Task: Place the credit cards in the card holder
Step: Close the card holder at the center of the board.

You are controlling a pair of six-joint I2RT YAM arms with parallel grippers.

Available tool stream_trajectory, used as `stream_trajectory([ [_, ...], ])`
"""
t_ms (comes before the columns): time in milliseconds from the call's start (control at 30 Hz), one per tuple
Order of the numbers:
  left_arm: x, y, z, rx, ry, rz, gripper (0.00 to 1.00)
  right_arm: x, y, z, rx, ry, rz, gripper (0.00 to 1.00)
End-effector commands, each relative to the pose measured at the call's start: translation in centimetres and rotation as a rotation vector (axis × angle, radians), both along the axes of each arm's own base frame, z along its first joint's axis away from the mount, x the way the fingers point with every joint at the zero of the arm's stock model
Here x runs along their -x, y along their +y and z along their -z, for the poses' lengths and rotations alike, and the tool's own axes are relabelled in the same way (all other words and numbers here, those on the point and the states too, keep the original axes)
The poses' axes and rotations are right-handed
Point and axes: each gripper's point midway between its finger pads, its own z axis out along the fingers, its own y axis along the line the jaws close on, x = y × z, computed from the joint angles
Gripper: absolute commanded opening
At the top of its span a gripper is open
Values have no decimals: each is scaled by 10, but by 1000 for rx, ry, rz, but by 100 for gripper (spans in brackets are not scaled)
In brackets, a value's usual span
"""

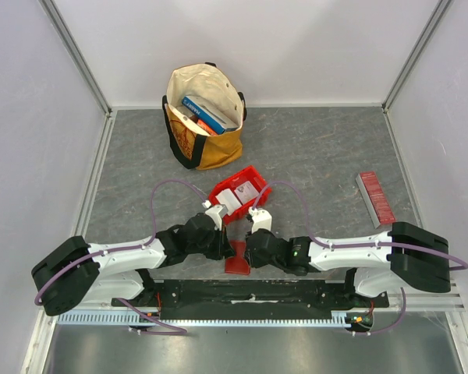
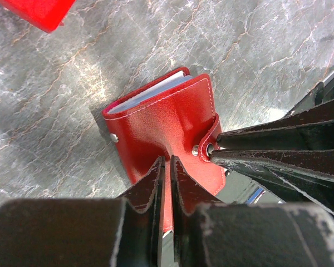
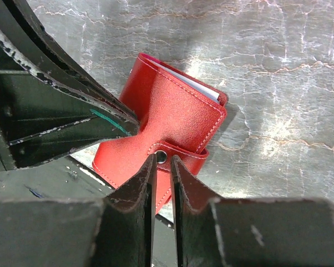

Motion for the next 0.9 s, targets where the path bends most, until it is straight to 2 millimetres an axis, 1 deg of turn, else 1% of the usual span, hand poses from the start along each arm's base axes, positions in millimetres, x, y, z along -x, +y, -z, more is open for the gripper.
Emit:
stream_trajectory([
  [0, 1, 0, -1, 8, 2, -10, 13, 2, 1, 2, -8, 10, 12, 21],
  [367, 1, 0, -1, 9, 3, -9, 13, -1, 6, 3, 3, 2, 10, 20],
  [867, 2, 0, -1, 8, 2, -4, 13, -5, 15, -9, -39, -22, 4, 20],
])
